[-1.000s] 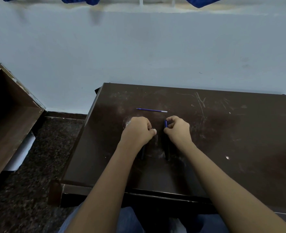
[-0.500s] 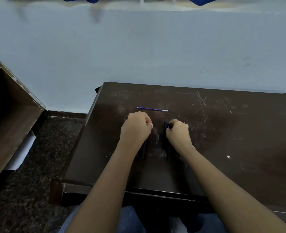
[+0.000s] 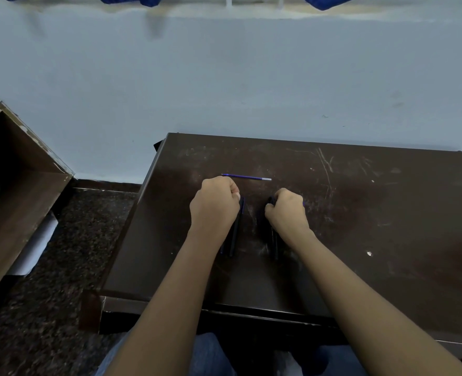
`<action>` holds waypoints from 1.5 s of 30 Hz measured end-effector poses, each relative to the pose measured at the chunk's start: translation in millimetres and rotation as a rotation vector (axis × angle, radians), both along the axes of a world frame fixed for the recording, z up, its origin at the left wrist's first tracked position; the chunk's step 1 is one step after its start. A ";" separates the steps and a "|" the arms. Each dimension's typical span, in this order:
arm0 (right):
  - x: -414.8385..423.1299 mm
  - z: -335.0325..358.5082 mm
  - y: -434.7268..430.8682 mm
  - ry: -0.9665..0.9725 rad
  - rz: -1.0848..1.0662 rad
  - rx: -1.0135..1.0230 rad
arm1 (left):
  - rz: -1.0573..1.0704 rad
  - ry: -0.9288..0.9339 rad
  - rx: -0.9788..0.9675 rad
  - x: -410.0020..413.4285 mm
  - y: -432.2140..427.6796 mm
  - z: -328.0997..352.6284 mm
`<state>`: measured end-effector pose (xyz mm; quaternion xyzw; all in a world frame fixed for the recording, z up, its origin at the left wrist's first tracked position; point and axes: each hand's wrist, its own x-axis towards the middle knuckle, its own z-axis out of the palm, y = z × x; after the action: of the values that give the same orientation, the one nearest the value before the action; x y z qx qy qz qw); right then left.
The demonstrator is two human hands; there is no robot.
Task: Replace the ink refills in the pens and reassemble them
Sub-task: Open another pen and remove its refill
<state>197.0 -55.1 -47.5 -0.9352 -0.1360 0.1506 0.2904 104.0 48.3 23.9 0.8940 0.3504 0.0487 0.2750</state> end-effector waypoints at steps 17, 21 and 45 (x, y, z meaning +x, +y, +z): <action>-33.2 -10.1 28.0 0.083 0.500 -0.144 | 0.052 -0.022 0.020 -2.6 2.5 -1.0; -33.6 -8.2 28.5 0.094 0.508 -0.199 | 0.051 -0.023 0.007 -1.8 2.9 -1.7; -7.7 51.9 22.9 0.316 -0.022 0.384 | -0.119 0.083 -0.049 4.4 4.9 -1.5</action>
<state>189.3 -32.2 4.5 -0.8292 -0.1048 0.2630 0.4819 108.5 53.2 22.4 0.9075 0.3087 -0.0134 0.2847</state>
